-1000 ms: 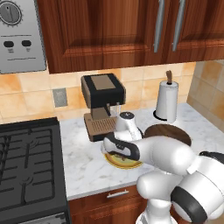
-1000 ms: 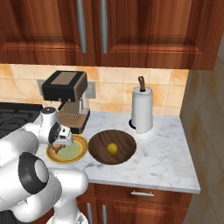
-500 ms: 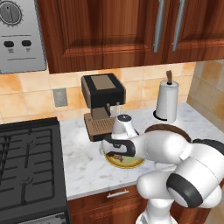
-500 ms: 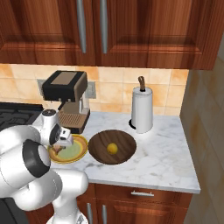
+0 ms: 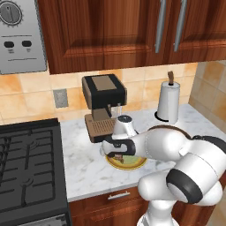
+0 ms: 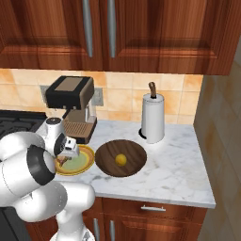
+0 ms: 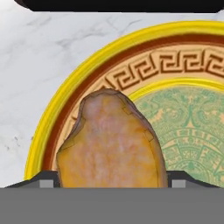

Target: Place the chicken drumstick on the plate and place the lemon on the same plate.

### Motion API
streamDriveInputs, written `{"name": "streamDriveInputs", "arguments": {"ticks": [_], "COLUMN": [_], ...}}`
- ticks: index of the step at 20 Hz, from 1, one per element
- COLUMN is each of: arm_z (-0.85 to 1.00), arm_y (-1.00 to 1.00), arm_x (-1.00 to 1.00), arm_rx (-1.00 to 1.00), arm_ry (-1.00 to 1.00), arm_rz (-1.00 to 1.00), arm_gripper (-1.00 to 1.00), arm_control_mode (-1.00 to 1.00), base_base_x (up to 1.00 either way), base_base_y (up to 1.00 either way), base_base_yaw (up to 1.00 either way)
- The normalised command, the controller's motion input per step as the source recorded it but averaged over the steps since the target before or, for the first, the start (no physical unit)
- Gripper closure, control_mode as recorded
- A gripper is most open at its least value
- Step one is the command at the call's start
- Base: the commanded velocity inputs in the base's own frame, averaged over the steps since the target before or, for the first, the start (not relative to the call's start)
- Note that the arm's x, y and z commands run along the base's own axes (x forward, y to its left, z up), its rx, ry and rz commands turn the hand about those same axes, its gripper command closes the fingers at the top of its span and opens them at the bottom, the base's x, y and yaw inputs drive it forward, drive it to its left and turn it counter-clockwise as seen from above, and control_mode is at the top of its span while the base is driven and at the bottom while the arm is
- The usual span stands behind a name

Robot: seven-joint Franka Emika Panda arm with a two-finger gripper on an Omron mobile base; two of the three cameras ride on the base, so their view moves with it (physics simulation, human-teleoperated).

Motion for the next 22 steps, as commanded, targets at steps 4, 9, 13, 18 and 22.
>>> {"name": "streamDriveInputs", "arguments": {"ticks": [4,9,13,18,22], "arm_z": [0.07,0.45,0.74,0.63,0.53], "arm_y": [0.0,0.0,-0.13,-0.41,-0.71], "arm_x": [0.0,-0.14,-0.48,-0.72,-0.59], "arm_rx": [0.0,0.0,0.0,0.0,0.0], "arm_ry": [0.0,0.0,0.0,0.0,0.0], "arm_rz": [0.0,-0.01,-0.1,-0.09,-0.07], "arm_gripper": [-1.0,-1.0,-1.0,-1.0,-1.0], "arm_control_mode": [-1.0,-1.0,-1.0,-1.0,-1.0], "base_base_x": [0.0,0.0,0.0,0.0,0.0], "base_base_y": [0.0,0.0,0.0,0.0,0.0], "base_base_yaw": [0.0,0.0,0.0,0.0,0.0]}}
